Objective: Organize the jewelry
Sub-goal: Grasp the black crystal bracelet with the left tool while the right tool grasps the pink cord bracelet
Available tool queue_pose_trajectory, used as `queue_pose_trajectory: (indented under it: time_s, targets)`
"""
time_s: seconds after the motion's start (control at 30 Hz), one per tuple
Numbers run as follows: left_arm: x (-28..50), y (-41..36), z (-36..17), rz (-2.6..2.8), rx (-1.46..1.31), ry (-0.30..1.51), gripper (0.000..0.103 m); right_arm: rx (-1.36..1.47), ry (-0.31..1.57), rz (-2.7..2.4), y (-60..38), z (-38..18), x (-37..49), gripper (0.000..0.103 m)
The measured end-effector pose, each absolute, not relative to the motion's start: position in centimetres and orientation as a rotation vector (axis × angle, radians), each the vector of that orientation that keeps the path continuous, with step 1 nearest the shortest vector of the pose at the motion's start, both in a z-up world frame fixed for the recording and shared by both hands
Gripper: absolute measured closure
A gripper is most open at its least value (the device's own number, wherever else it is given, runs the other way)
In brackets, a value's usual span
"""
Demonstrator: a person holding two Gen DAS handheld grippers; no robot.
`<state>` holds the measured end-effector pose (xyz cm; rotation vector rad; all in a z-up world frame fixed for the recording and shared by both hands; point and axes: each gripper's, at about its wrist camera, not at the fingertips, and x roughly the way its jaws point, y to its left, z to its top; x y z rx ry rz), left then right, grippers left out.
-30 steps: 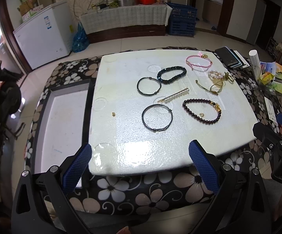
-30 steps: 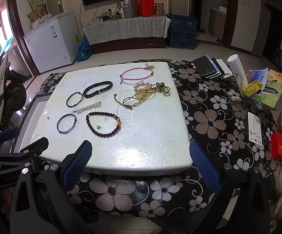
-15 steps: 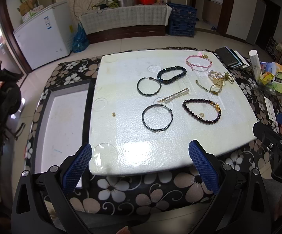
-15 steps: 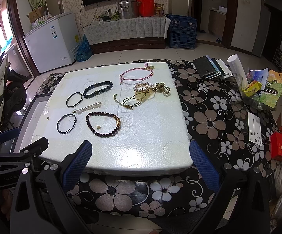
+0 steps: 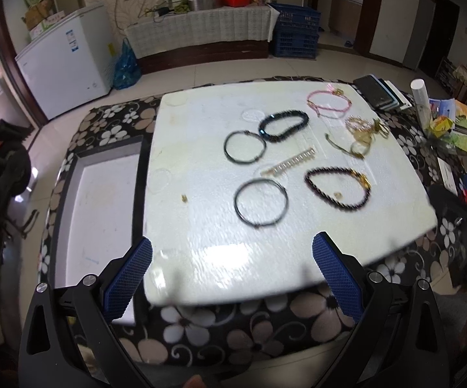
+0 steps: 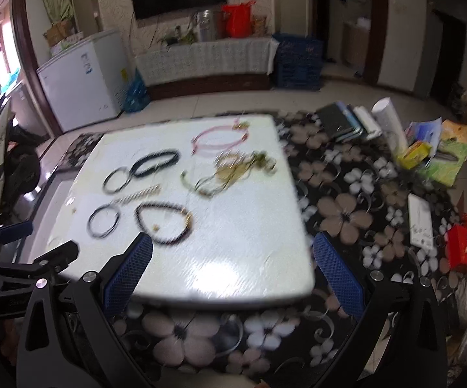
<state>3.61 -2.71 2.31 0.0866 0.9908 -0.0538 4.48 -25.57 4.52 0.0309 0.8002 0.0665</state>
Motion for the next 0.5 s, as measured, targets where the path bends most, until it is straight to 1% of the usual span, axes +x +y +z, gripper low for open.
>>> queue_pose_trajectory:
  time_s: [0.23,0.3,0.5]
  targets:
    - [7.1,-0.7,3.5,-0.074,0.057,0.872,0.003,0.01,0.726,0.074,-26.7,4.4,7.3,0.004]
    - [8.2,-0.5,3.7,-0.075,0.06,0.863,0.003,-0.012,0.708,0.069,-26.8,4.4,8.2,0.004]
    - [11.0,0.2,3.8,-0.148,0.023,0.828,0.003,-0.036,0.726,0.116,-27.0,4.0,10.9,0.004]
